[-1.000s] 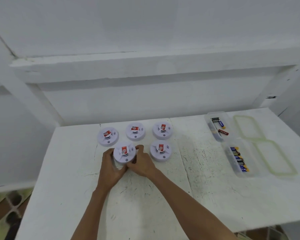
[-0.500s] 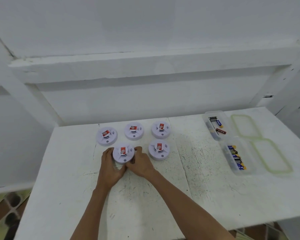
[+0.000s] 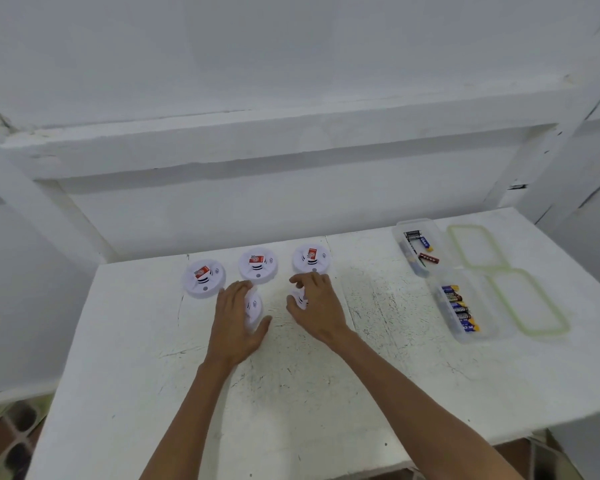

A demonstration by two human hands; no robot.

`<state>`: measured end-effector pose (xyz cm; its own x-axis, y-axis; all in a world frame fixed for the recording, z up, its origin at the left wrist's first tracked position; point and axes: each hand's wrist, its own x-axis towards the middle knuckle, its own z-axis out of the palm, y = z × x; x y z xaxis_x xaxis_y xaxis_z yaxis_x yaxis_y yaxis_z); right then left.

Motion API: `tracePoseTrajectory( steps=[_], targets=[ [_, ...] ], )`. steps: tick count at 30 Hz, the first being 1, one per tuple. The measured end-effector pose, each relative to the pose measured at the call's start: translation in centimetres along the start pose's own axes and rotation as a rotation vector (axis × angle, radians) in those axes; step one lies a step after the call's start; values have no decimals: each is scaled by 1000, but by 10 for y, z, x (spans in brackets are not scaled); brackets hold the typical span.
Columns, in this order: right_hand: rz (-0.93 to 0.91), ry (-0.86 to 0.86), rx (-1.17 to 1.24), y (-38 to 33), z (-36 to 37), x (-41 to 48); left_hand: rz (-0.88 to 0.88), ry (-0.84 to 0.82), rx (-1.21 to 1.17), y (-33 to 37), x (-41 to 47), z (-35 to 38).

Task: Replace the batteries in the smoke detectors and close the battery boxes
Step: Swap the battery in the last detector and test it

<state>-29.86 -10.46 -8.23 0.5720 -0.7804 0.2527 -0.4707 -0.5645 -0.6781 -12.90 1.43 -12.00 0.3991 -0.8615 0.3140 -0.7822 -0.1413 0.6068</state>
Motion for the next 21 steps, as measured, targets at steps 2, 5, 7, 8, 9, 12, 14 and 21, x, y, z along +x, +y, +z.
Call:
tracePoseTrajectory(
  steps=[2,5,7,8,9,12,14,21],
  targets=[
    [-24,41,-60,11,-8,-2,36,-47,4,10,8,8],
    [17,2,-151,26,-15,-8,129,-101,30,24,17,20],
    [98,-62,-152,34,-15,-11,171,-122,4,35,24,23],
    [135,-95,-154,38,-15,-12,197,-131,-23,41,27,24],
    [166,-125,-162,42,-14,-13,221,-146,-48,48,30,25],
    [185,-217,-192,51,-13,-17,197,-250,-112,52,29,31],
    [169,-242,-193,54,-14,-19,127,-289,-78,46,27,37],
    [103,-185,-60,61,-28,-30,-1,-334,-262,56,34,45]
  ],
)
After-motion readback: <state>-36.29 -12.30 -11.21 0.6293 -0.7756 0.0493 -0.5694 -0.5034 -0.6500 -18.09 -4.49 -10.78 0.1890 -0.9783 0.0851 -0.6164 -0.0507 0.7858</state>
